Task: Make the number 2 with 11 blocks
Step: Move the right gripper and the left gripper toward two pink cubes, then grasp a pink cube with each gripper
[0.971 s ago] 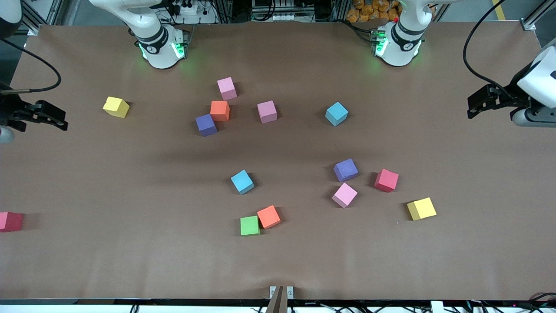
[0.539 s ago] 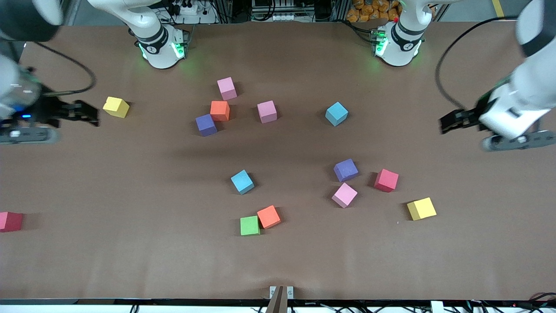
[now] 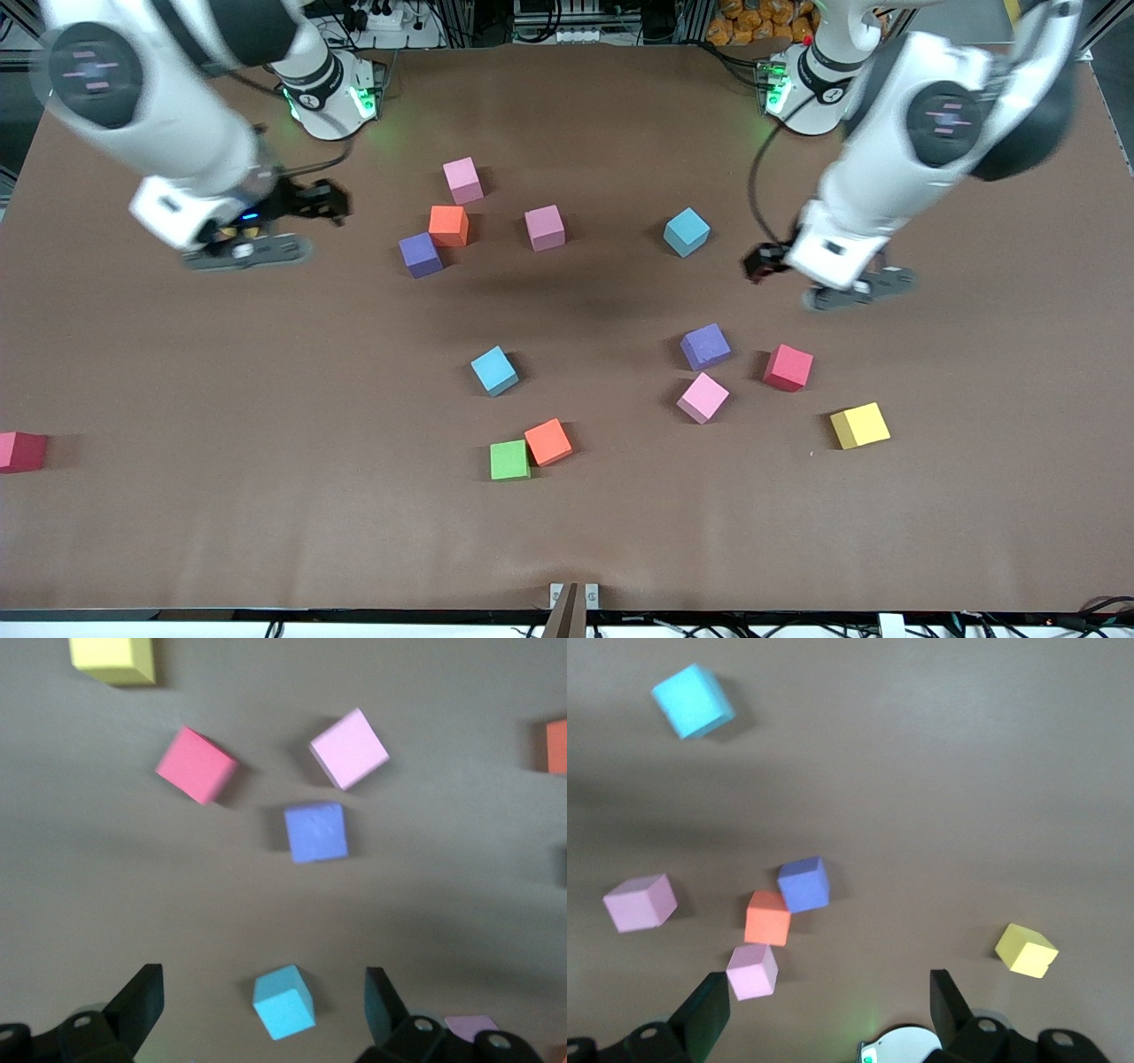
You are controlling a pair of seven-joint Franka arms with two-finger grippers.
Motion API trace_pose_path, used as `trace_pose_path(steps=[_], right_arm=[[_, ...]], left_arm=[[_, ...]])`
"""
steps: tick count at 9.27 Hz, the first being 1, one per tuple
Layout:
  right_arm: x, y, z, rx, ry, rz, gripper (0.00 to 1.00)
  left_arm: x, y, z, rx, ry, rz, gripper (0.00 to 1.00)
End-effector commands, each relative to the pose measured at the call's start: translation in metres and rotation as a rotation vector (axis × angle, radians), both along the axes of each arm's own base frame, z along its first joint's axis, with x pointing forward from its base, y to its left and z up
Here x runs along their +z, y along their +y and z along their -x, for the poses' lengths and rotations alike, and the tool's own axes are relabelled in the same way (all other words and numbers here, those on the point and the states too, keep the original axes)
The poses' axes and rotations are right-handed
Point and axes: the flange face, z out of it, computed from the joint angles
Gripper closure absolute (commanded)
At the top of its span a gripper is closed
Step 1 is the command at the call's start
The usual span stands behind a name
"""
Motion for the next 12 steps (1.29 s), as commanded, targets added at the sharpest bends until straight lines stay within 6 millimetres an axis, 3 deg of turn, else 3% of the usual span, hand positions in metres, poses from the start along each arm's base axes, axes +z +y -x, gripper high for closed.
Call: trace_pose_path(steps=[1,2,5,6,7,8,9,12], right_arm=[[-0.032,0.025,0.036,-0.04,0.051,0.036,0.0],[-0.05,0.045,0.058,-0.031,0.064,0.058,0.0],[-0.121,0.052,0.117,-0.032,0.044,0.035,0.0],[-0.147,0.058,0.142,-0.013,0.019,0.025,0.0],[-0.167,0.055,0.153,-0.018,0.015,0.026,0.0],[-0.182,0.053,0.168,-0.009,0.001,0.012,0.0],[-0.204,0.05,0.184,-0.024,-0.015,-0.025,0.0],[-0.261,0.062,0.237,0.064,-0.096,-0.079,0.0]], left_arm=[[-0.029,-0.049,0.035,0.044,0.019,-0.018,0.0],[-0.054,-0.077,0.048,0.076,0.035,-0.028,0.0],[-0.12,-0.156,0.081,0.175,0.003,-0.064,0.0],[-0.13,-0.165,0.084,0.19,-0.007,-0.059,0.0],[-0.127,-0.157,0.072,0.204,-0.013,-0.053,0.0],[-0.128,-0.131,0.049,0.245,-0.014,-0.056,0.0],[-0.132,-0.117,0.039,0.274,-0.006,-0.06,0.0],[-0.163,-0.088,0.036,0.546,0.054,-0.114,0.0]])
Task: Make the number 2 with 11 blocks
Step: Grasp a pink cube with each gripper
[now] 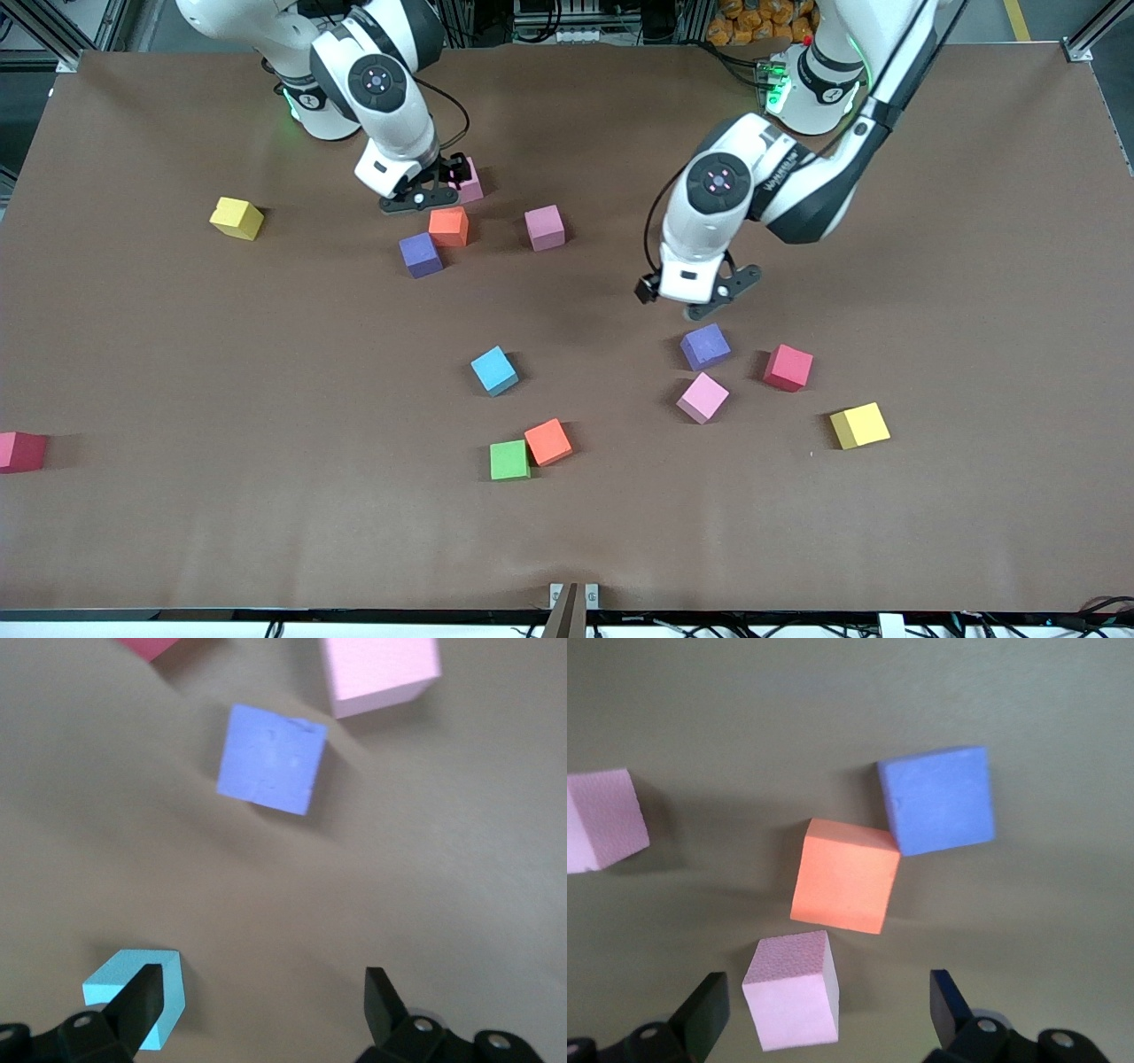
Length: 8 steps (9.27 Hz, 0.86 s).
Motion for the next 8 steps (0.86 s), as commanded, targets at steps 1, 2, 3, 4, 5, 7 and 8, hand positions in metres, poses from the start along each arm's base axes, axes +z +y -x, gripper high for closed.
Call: trace_pose_path(steps=[1,2,3,4,5,7,8], right_arm=[[-0.015,-0.001,0.039,0.015,-0.001,-0.022,0.0],[-0.021,-0.002,0.049,0.003,0.022,-0.022,0.0],[-0.022,0.004,0.057,0.006,0.031,-0.032,0.0],[-0.024,0.011,0.065,0.011,0.029,-0.047,0.0],[-0.033,0.018,0.079,0.02,0.01,-0.07,0.0],[-0.053,0.024,0.096,0.041,-0.003,-0.074,0.0],[-0.052,0.023,0.095,0.051,0.002,-0.072,0.0]], left_arm=[[-0.019,0.016,0.009,0.152,0.021,-0.042,0.0],[-0.024,0.017,0.02,0.202,-0.006,-0.032,0.0],[-0.028,0.009,0.032,0.2,-0.039,-0.021,0.0],[-0.026,-0.006,0.039,0.15,-0.062,-0.025,0.0],[-0.022,-0.025,0.048,0.093,-0.091,-0.023,0.0],[-0.025,-0.055,0.046,0.024,-0.118,0.014,0.0],[-0.025,-0.074,0.042,-0.005,-0.118,0.044,0.0]])
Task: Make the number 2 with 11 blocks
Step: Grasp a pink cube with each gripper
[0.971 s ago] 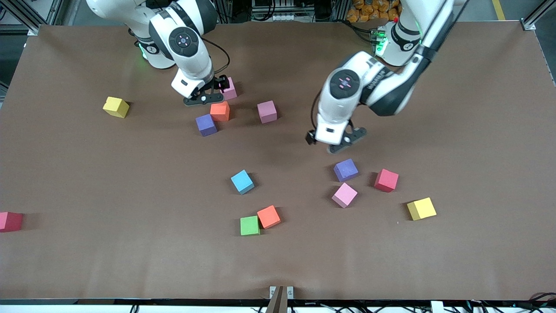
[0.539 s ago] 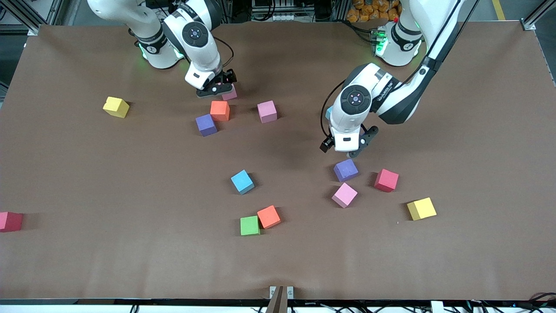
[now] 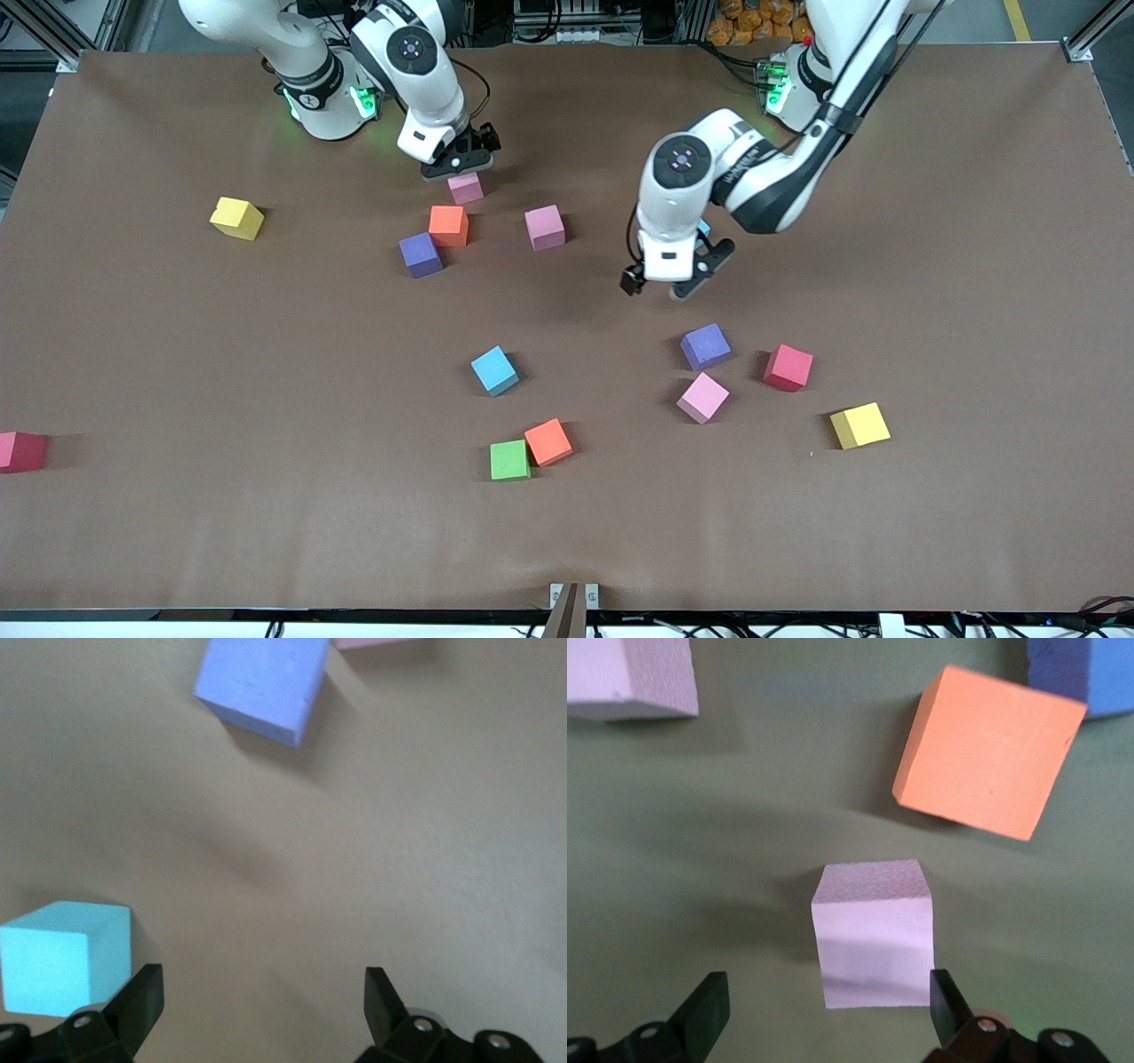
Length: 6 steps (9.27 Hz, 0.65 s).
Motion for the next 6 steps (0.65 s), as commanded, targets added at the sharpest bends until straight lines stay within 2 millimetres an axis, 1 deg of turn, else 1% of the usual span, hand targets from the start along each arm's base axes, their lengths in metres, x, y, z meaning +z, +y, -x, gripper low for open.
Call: trace_pose_path(steps=[1,2,3,4,5,6], right_arm=[[-0.002,-0.005,0.003,-0.015,0.008,-0.006,0.0],[-0.003,-0.005,0.003,-0.01,0.01,-0.004,0.0],[-0.005,-0.007,0.001,0.001,0.011,-0.004,0.0],[-0.012,-0.008,0.001,0.009,0.014,0.002,0.0],[-0.013,-0.008,0.001,0.008,0.015,0.003,0.0],[-0.017,-0.01,0.0,0.016,0.022,0.009,0.0]], left_arm=[[-0.001,-0.036,-0.015,-0.072,-0.016,0.049,0.0],[-0.009,-0.051,-0.02,-0.13,0.001,0.081,0.0],[-0.021,-0.071,-0.02,-0.173,0.032,0.117,0.0],[-0.036,-0.089,-0.019,-0.197,0.058,0.143,0.0],[-0.043,-0.108,-0.01,-0.24,0.069,0.159,0.0],[-0.044,-0.131,0.012,-0.279,0.076,0.164,0.0]])
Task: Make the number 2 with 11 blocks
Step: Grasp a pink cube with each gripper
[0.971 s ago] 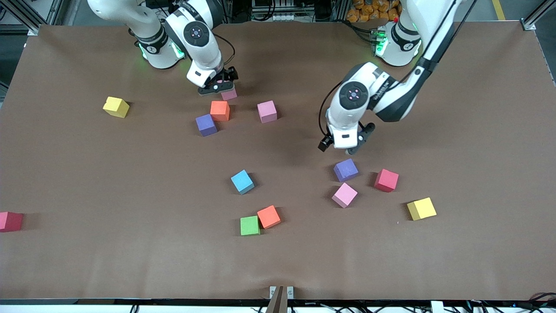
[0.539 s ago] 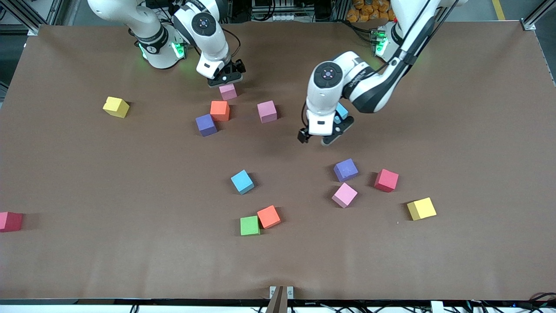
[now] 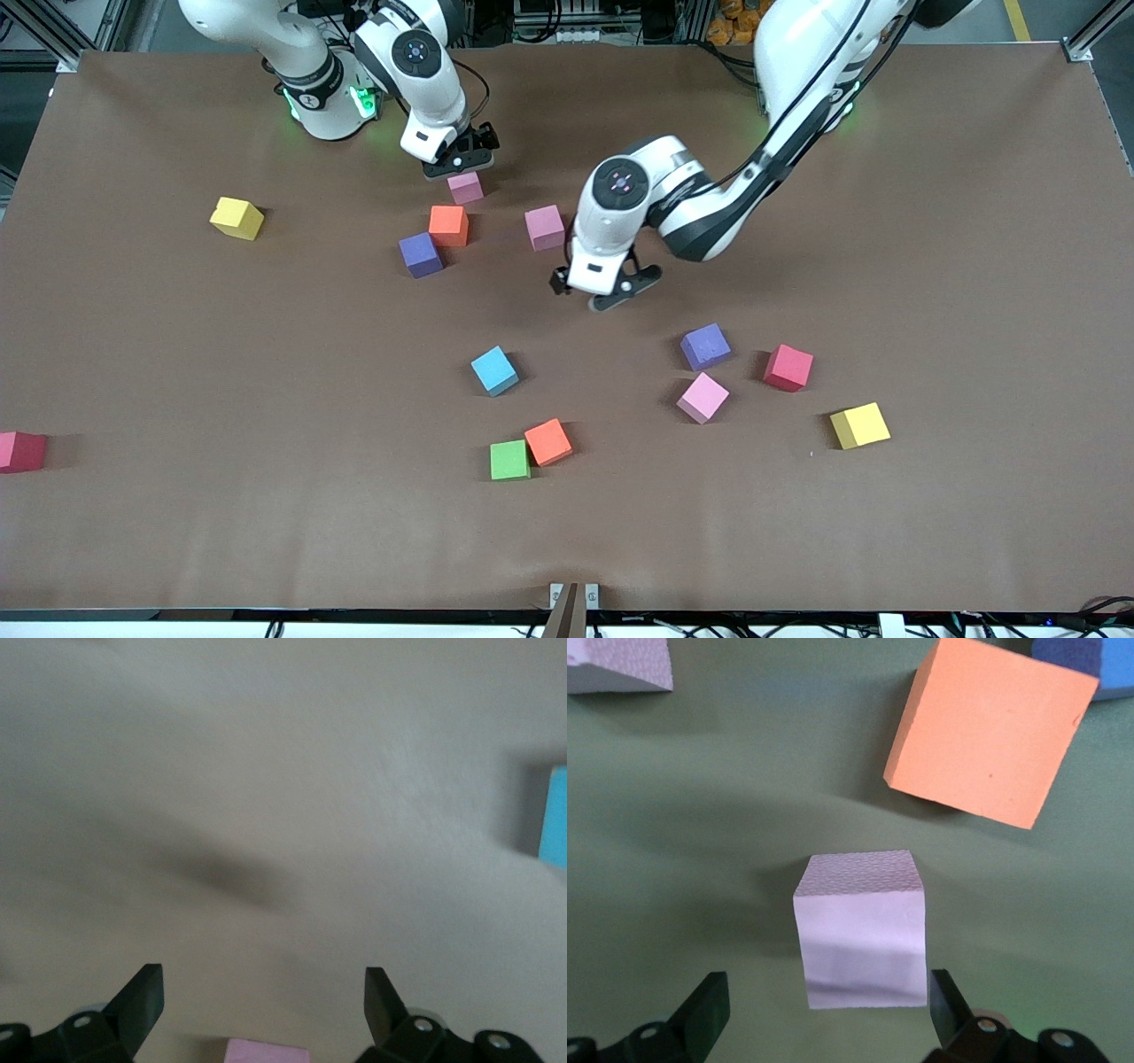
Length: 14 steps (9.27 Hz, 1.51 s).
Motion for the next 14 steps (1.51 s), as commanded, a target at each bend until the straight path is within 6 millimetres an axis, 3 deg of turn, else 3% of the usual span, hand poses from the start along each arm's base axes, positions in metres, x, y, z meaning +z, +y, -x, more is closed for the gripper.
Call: trace_pose_path(steps=[1,4,6,7,11,12,13,14], right_arm=[[-0.011,-0.007,-0.001,0.002,0.007,-0.005,0.0],[-0.029,-0.017,-0.013,0.029,0.006,-0.006,0.0],[-0.034,-0.02,-0.019,0.023,-0.005,-0.012,0.0],[-0.042,-0.021,-0.02,0.019,-0.011,-0.012,0.06],[-0.041,-0.019,-0.022,-0.001,-0.01,-0.012,0.95],[-0.039,-0.018,-0.022,-0.001,-0.013,-0.016,1.0],[-0.036,-0.017,-0.023,-0.003,-0.016,-0.02,1.0],[-0.024,-0.016,-0.029,-0.01,0.002,-0.017,1.0]], left_arm=[[-0.003,-0.043,0.034,-0.085,0.011,0.007,0.0],[-0.024,-0.069,0.098,-0.193,0.081,-0.073,0.0],[-0.029,-0.067,0.106,-0.209,0.101,-0.107,0.0],[-0.03,-0.071,0.113,-0.222,0.102,-0.11,0.0],[-0.051,-0.07,0.118,-0.231,0.131,-0.123,0.0],[-0.055,-0.071,0.12,-0.237,0.132,-0.127,0.0],[-0.055,-0.072,0.121,-0.238,0.131,-0.128,0.12],[-0.051,-0.069,0.115,-0.208,0.133,-0.125,0.99]])
